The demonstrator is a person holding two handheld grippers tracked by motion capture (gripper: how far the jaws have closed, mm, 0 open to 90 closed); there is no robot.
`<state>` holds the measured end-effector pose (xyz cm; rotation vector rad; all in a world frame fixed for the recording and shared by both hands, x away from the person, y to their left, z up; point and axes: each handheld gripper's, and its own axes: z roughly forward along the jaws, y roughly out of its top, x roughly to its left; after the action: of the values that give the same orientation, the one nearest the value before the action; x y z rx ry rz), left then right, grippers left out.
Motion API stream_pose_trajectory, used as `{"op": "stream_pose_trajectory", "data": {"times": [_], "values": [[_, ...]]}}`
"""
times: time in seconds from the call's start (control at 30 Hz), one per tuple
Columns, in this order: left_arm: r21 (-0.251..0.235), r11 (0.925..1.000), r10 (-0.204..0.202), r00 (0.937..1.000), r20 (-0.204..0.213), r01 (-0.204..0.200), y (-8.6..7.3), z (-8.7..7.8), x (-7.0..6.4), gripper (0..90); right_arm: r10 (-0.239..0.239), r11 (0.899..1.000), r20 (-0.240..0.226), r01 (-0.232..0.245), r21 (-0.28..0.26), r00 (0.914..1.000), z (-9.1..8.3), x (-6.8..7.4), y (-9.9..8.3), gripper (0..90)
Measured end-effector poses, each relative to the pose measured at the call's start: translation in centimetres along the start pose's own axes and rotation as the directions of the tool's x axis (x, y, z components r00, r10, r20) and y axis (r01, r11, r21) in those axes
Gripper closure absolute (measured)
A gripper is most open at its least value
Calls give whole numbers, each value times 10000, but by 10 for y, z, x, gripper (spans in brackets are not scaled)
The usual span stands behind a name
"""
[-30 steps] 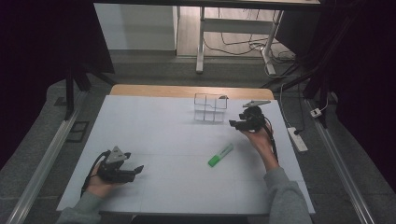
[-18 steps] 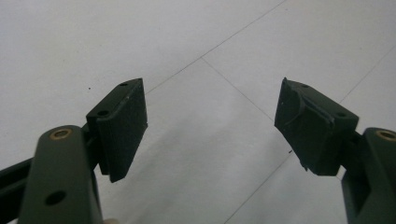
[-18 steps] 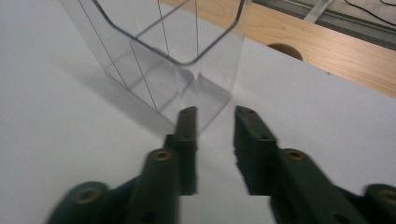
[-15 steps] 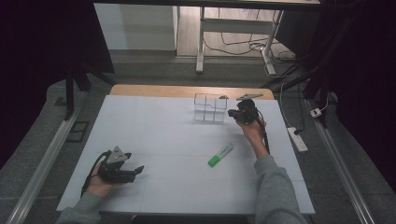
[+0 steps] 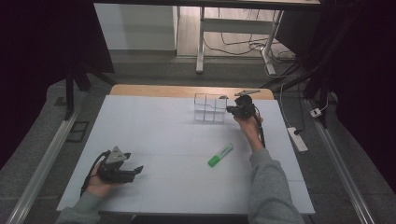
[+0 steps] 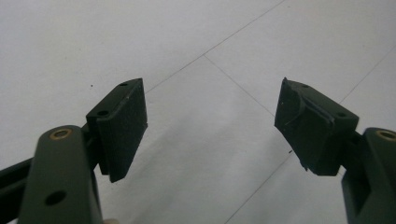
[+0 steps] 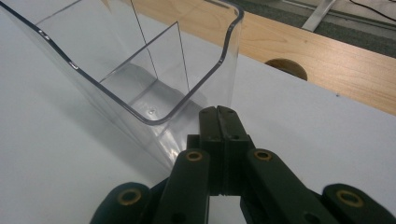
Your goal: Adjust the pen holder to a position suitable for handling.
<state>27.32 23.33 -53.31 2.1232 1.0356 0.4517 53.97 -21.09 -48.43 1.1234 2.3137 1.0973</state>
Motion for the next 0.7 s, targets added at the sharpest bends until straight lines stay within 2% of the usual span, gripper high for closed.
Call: {"op": "stream_pose_trajectory", "data": {"times": [0.33,0.7], "values": [[57,10000,-2,10000,7,2,0,1,0,251,-112,9999,-49,112,-19,9999,5,2,4,896],[79,10000,0,10000,24,0,-1,1,1,250,-320,9995,-248,319,-41,9992,20,22,14,896]]}}
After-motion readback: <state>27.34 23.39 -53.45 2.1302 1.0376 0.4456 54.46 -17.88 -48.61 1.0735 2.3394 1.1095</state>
